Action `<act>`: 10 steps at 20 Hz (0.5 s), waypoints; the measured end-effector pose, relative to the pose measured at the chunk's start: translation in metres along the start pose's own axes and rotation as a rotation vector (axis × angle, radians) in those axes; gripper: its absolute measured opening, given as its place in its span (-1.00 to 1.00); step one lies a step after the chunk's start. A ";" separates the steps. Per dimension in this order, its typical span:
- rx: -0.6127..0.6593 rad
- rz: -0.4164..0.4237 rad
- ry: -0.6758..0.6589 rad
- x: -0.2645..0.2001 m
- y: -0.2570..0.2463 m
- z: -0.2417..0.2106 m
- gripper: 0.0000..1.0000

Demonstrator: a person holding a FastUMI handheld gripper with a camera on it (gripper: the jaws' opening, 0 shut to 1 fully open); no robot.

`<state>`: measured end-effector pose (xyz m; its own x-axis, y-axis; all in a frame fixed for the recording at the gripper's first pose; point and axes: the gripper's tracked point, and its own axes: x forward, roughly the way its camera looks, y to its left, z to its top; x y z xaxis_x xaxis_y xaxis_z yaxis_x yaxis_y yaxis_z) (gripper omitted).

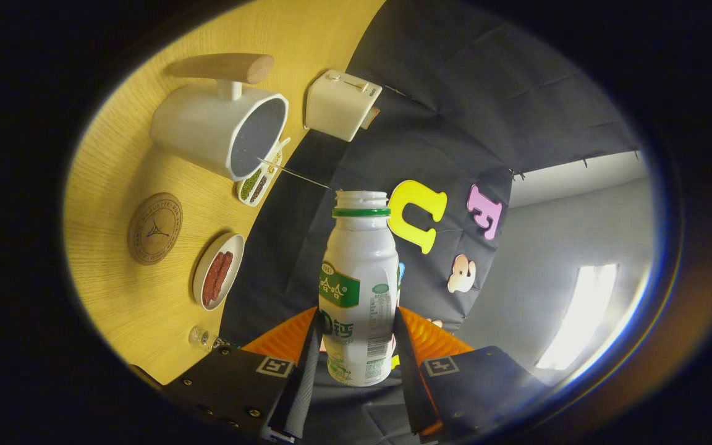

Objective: Take the bottle from table, then pour the juice into the cup, finally place the bottle on the coaster

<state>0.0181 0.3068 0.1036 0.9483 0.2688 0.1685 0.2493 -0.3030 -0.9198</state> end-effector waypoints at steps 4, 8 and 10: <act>-0.031 -0.001 -0.015 0.000 0.000 0.007 0.23; -0.072 -0.004 -0.035 0.002 0.001 0.015 0.23; -0.086 0.000 -0.041 0.002 0.003 0.018 0.23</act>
<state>0.0177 0.3228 0.0947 0.9401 0.3053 0.1519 0.2666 -0.3804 -0.8856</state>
